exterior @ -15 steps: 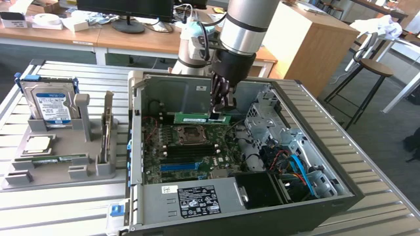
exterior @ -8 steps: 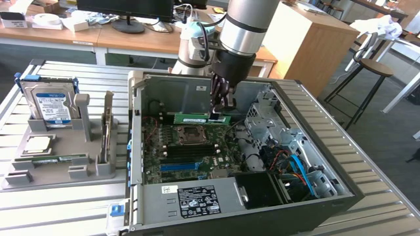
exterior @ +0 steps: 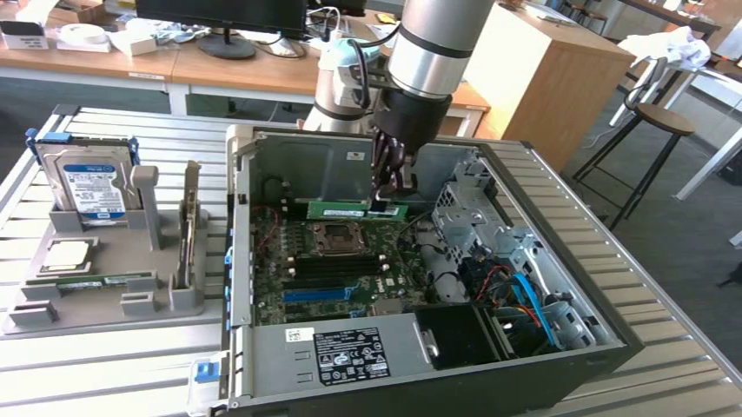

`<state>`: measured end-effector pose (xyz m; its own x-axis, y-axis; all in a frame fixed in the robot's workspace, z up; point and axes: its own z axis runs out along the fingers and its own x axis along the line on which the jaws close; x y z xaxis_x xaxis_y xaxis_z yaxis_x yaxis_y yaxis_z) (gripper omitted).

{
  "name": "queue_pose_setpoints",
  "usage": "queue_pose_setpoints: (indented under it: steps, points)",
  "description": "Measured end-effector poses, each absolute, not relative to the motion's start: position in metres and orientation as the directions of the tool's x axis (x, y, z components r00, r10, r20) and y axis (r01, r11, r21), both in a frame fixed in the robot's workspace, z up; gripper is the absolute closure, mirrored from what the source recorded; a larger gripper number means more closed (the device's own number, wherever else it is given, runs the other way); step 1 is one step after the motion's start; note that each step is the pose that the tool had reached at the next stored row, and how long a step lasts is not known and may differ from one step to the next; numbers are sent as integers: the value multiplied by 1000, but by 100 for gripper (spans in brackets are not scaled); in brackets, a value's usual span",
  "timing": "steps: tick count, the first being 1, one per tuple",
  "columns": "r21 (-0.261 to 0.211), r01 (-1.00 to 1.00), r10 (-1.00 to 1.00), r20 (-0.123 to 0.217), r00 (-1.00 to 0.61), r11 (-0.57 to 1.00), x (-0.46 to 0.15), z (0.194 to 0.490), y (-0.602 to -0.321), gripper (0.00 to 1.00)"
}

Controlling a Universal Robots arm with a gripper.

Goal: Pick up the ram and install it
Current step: 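Insert the ram into the slot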

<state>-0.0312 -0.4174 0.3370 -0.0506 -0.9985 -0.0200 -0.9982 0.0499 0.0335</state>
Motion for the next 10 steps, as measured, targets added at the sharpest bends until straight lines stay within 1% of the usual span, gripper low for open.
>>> queue_pose_setpoints:
  steps: [10]
  points:
    - [33,-999,-999,-21,-35,34,-31,336,-417,89]
